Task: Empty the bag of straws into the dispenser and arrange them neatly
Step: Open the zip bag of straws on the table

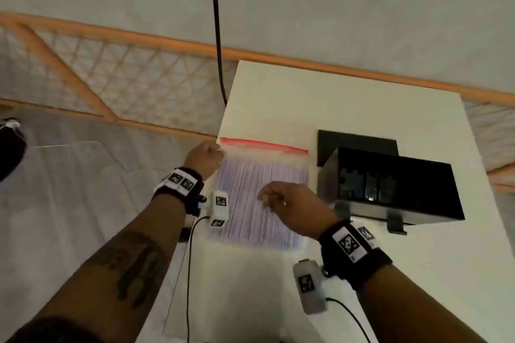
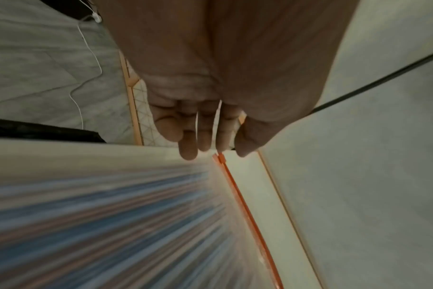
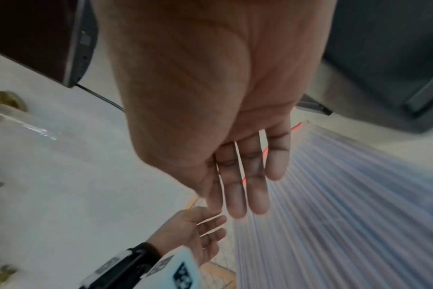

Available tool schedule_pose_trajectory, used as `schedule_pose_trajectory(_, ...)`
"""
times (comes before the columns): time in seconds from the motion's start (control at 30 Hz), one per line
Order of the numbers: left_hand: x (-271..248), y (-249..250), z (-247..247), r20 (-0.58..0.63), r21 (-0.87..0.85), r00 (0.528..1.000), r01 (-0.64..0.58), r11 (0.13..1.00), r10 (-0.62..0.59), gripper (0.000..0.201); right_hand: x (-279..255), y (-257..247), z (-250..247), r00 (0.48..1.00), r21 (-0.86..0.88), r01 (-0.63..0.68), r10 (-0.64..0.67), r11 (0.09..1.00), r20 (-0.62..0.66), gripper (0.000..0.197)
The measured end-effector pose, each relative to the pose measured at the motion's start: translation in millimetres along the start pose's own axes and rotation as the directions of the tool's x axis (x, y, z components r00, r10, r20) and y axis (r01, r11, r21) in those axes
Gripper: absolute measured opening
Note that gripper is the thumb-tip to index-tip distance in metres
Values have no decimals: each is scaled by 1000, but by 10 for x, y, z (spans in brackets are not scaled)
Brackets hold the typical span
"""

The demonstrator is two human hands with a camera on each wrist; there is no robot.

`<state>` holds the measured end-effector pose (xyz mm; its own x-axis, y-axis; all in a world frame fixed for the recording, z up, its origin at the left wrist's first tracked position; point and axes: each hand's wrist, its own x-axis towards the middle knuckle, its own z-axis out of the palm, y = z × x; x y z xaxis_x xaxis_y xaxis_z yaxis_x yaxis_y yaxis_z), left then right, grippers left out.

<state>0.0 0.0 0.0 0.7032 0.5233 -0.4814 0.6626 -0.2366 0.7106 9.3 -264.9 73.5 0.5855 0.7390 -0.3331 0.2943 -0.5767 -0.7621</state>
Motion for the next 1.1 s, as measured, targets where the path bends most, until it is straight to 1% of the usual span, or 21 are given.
schedule_pose_trajectory(0.07, 193, 85, 63, -25, 95, 1000, 10, 995, -8, 44, 234, -15, -30, 996, -14, -41, 40, 999, -86, 23)
schedule_pose_trajectory(0.1, 267, 122, 91, -35, 133, 999, 17, 991, -13, 46, 337, -21, -45, 993, -19, -57, 55, 998, -109, 23)
schedule_pose_trajectory(0.2, 369, 206, 158, -79, 120, 996, 46, 992, -36, 45, 623, -25, -63, 981, -17, -93, 89, 995, -175, 24)
schedule_pose_trajectory(0.27, 382, 180, 159, -105, 58, 993, 64, 996, -57, 39, 786, 5, -57, 972, -8, -93, 89, 996, -217, 24)
schedule_pose_trajectory(0.37, 309, 77, 139, -72, -110, 997, 28, 994, -36, 17, 1007, -59, -38, 968, -30, -70, 61, 997, -244, 25)
schedule_pose_trajectory(0.4, 232, 61, 130, -51, -183, 999, 8, 983, -18, 13, 1075, -72, -32, 968, -59, -45, 29, 997, -251, 30)
schedule_pose_trajectory(0.43, 134, 56, 114, -26, -247, 1000, -6, 969, 0, 18, 1138, -89, -31, 967, -81, -18, -3, 997, -255, 35)
schedule_pose_trajectory(0.5, -73, 72, 81, 14, -334, 999, -36, 942, 44, 21, 1266, -142, -28, 975, -133, 11, -40, 991, -217, 40)
schedule_pose_trajectory(0.57, -304, 101, 36, 16, -388, 994, -94, 917, 108, 15, 1351, -211, -22, 990, -208, 24, -52, 978, -130, 37)
schedule_pose_trajectory(0.6, -425, 136, 6, 6, -427, 989, -132, 895, 149, 13, 1347, -271, -37, 994, -256, 29, -55, 966, -92, 31)
schedule_pose_trajectory(0.67, -627, 179, -60, -33, -511, 975, -204, 835, 218, 12, 1260, -366, -77, 991, -339, 65, -100, 938, -85, 22)
schedule_pose_trajectory(0.73, -839, 181, -104, -80, -590, 961, -261, 765, 266, 14, 1075, -478, -133, 976, -409, 126, -187, 904, -112, 25)
schedule_pose_trajectory(0.77, -957, 180, -103, -97, -606, 953, -286, 743, 288, 19, 959, -533, -151, 963, -436, 162, -238, 885, -127, 29)
schedule_pose_trajectory(0.8, -1076, 189, -83, -117, -603, 941, -321, 730, 316, 24, 846, -580, -164, 948, -437, 195, -283, 878, -146, 31)
schedule_pose_trajectory(0.83, -1208, 204, -49, -151, -578, 927, -364, 731, 342, 24, 728, -623, -179, 932, -410, 228, -319, 883, -169, 31)
schedule_pose_trajectory(0.9, -1458, 233, 6, -267, -517, 887, -461, 722, 376, 17, 510, -674, -215, 912, -343, 270, -353, 900, -207, 26)
schedule_pose_trajectory(0.93, -1565, 235, 26, -317, -498, 862, -505, 705, 395, 15, 403, -688, -228, 906, -341, 285, -368, 896, -210, 27)
schedule_pose_trajectory(1.0, -1720, 185, 53, -381, -500, 836, -546, 673, 395, 8, 214, -668, -246, 897, -392, 332, -415, 858, -150, 30)
schedule_pose_trajectory(1.03, -1749, 109, 48, -406, -515, 836, -543, 663, 369, 4, 123, -624, -264, 890, -445, 360, -445, 820, -99, 32)
schedule_pose_trajectory(1.07, -1784, 43, 27, -423, -541, 842, -531, 652, 335, 6, 35, -554, -302, 881, -515, 377, -470, 770, -57, 34)
schedule_pose_trajectory(1.1, -1800, -58, -15, -425, -577, 847, -525, 625, 320, 5, -65, -466, -372, 880, -582, 365, -474, 727, -40, 37)
